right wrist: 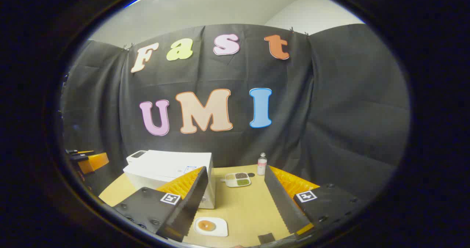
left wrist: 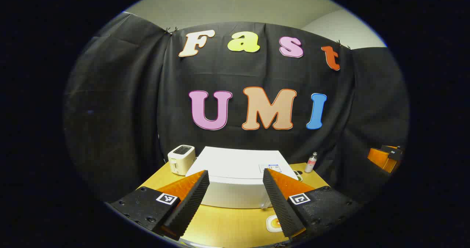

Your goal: Open the microwave oven with the left hand, put the food in, and close the microwave oven.

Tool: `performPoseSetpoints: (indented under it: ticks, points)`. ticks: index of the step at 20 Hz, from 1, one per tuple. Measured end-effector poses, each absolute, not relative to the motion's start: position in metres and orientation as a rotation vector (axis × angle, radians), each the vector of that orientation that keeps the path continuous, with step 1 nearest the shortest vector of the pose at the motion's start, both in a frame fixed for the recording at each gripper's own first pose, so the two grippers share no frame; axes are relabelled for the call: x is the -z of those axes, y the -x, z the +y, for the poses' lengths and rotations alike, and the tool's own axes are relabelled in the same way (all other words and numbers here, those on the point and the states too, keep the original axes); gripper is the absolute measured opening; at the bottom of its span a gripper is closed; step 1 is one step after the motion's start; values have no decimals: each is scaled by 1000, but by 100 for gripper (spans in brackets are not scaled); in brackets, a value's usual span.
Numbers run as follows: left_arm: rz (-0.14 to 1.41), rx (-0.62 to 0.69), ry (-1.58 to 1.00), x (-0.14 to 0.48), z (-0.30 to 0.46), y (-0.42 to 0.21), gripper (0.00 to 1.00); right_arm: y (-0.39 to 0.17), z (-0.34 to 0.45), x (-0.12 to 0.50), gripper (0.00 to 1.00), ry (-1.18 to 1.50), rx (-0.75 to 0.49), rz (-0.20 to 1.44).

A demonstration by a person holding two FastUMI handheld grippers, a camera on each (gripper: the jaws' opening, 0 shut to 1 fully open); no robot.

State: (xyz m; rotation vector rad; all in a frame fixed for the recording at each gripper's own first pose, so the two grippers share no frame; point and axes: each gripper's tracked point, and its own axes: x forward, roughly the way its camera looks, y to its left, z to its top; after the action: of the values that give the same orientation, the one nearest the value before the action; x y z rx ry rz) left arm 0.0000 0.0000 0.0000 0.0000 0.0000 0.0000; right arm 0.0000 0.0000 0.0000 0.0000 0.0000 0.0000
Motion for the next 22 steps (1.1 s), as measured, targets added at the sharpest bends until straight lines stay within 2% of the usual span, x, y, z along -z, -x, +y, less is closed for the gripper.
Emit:
performPoseSetpoints:
  ticks: [2,3,4,7,8,10,12,13,22]
  points:
    - [6,-12,-21,2,14,-2,95,3,9,3,91,-4,16,9]
    - [1,-17,-32,0,20,-2,95,5,13,4,98,-9,22,13]
    - [-7,-19,-43,-3,25,-3,95,5,16,4,92,-13,29,12]
    - [-14,-14,-73,-2,36,-5,94,9,21,3,92,-24,61,11]
    - [-13,-7,-73,-1,38,-6,91,10,22,4,92,-25,72,12]
    - [-6,11,-63,4,40,-8,94,12,22,4,92,-23,96,13]
    - [5,22,-55,9,42,-11,91,12,21,5,91,-19,114,17]
    - [7,28,-50,11,44,-12,94,13,21,5,91,-17,120,19]
    - [43,1,-20,27,36,-22,95,-14,-2,12,92,-2,107,54]
